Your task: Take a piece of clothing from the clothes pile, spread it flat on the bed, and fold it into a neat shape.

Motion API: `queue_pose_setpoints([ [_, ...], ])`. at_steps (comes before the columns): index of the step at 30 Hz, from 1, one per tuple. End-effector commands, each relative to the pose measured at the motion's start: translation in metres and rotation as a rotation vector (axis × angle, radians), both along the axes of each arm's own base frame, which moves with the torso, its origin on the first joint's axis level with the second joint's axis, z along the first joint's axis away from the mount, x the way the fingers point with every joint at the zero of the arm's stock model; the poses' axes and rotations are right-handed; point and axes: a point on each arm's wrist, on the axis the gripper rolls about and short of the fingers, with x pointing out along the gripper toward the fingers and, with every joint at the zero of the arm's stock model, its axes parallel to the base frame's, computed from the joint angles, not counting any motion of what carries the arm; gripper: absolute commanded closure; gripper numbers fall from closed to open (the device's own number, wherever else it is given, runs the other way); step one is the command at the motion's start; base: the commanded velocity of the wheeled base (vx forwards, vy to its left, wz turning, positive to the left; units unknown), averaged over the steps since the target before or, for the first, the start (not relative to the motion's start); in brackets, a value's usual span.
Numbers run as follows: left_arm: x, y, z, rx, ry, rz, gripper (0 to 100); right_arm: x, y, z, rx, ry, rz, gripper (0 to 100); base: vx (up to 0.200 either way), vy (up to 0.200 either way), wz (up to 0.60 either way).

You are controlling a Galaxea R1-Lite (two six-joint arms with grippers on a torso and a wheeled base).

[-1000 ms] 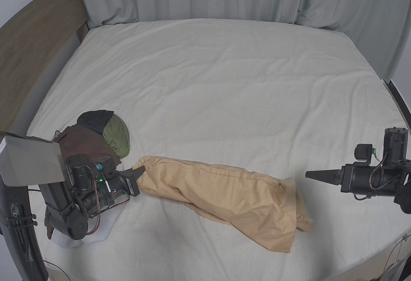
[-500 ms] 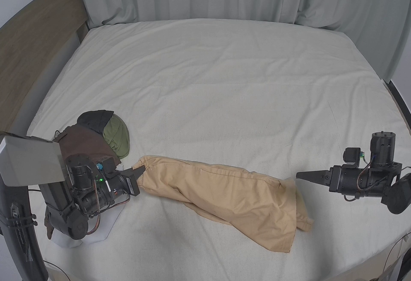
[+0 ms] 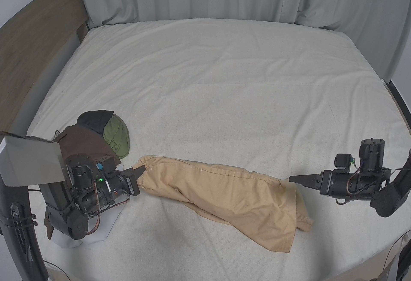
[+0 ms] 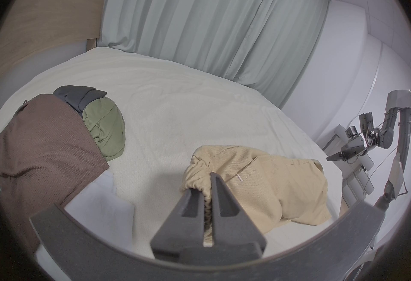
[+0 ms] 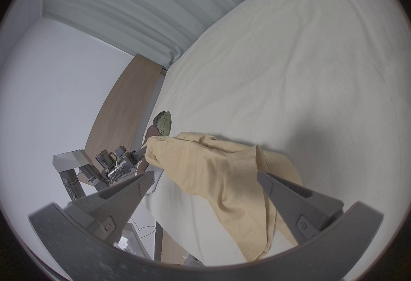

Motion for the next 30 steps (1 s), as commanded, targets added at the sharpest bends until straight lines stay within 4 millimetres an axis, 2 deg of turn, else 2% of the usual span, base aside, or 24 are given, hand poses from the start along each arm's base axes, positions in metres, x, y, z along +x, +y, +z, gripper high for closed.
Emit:
queue_pose_setpoints([
  [1, 0.0, 0.0, 0.0, 0.0, 0.0, -0.001, 100, 0.004, 0.001, -0.014, -0.006, 0.043, 0.001, 0, 0.0, 0.0, 0.0],
  [11, 0.0, 0.0, 0.0, -0.001, -0.003, 0.0, 100, 0.013, 0.007, -0.035, -0.001, 0.061, 0.007, 0, 0.0, 0.0, 0.0],
  [18, 0.001, 0.0, 0.001, -0.003, -0.005, 0.001, 100, 0.018, 0.015, -0.042, 0.043, 0.04, 0.006, 0, 0.0, 0.0, 0.0],
  [30, 0.001, 0.0, 0.0, -0.002, -0.002, 0.001, 100, -0.001, 0.014, -0.035, 0.097, -0.063, 0.038, 0, 0.0, 0.0, 0.0],
])
